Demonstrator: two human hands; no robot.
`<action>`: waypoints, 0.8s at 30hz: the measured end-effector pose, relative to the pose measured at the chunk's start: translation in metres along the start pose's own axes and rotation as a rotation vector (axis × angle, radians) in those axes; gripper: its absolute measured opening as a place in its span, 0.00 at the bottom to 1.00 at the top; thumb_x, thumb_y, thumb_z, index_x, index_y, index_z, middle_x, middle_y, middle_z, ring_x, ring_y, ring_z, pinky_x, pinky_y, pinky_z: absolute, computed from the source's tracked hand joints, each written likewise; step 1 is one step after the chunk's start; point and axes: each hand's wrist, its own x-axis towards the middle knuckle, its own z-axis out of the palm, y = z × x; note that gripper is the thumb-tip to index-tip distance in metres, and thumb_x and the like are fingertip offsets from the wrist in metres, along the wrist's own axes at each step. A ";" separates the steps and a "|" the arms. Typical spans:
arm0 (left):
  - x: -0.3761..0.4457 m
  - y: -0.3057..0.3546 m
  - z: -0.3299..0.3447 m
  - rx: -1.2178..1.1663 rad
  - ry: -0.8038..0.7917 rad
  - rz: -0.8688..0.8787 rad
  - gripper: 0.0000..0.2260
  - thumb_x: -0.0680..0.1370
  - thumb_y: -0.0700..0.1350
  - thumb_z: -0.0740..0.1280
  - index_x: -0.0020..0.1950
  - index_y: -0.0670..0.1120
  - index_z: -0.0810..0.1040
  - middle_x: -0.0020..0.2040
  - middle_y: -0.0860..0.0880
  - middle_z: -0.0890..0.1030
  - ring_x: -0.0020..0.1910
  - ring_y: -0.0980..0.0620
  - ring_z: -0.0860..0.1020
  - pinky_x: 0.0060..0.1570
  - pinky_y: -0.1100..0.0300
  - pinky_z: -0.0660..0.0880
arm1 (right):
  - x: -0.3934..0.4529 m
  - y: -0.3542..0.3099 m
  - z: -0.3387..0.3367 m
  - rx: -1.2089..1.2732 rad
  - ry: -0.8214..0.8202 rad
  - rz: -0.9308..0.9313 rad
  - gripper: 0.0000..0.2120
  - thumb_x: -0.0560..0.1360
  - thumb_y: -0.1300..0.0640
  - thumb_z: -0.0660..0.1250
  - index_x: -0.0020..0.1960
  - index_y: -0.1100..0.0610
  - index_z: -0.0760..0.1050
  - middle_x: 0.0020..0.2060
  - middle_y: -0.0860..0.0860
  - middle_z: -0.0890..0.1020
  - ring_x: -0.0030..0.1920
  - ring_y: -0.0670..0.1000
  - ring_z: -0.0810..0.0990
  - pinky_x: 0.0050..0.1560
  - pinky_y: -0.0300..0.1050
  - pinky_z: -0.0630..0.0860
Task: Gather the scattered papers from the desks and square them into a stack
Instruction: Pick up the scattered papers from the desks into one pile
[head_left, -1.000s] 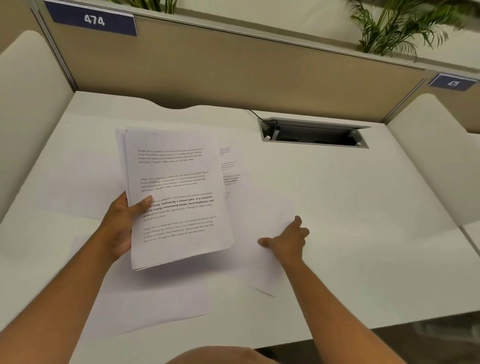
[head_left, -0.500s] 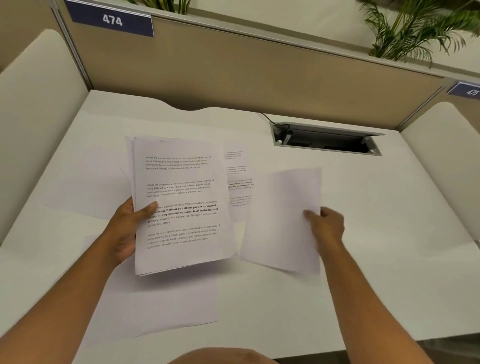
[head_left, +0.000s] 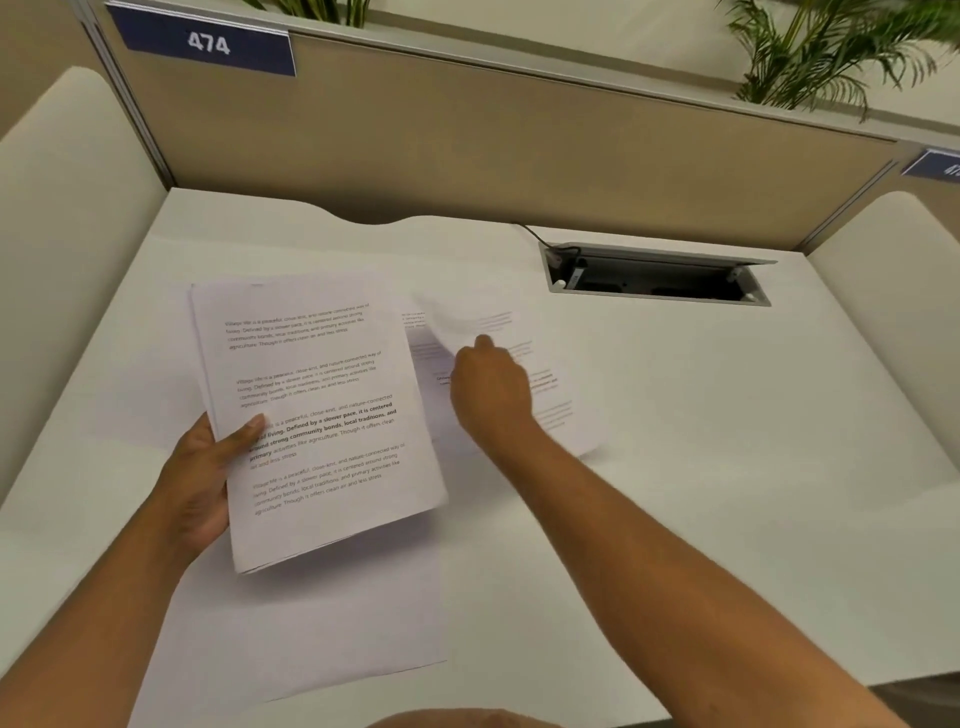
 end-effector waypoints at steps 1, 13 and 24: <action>-0.001 0.000 -0.002 -0.004 0.009 0.001 0.22 0.83 0.43 0.71 0.77 0.54 0.80 0.72 0.46 0.86 0.65 0.41 0.87 0.55 0.41 0.88 | -0.001 -0.006 0.014 0.006 -0.051 -0.012 0.09 0.78 0.69 0.65 0.55 0.64 0.81 0.56 0.60 0.80 0.53 0.63 0.83 0.42 0.52 0.72; 0.000 0.003 -0.014 -0.018 0.043 0.010 0.22 0.80 0.44 0.73 0.75 0.54 0.82 0.71 0.46 0.86 0.64 0.42 0.88 0.53 0.45 0.88 | 0.015 0.041 0.052 0.183 -0.075 0.165 0.23 0.85 0.46 0.61 0.73 0.60 0.74 0.69 0.60 0.74 0.67 0.62 0.73 0.65 0.57 0.75; 0.007 0.005 -0.026 -0.004 0.078 -0.004 0.23 0.81 0.44 0.72 0.76 0.53 0.81 0.71 0.45 0.87 0.64 0.42 0.88 0.53 0.45 0.88 | 0.051 0.112 0.046 0.545 -0.285 0.579 0.42 0.65 0.56 0.86 0.72 0.63 0.70 0.66 0.59 0.80 0.66 0.61 0.80 0.61 0.52 0.78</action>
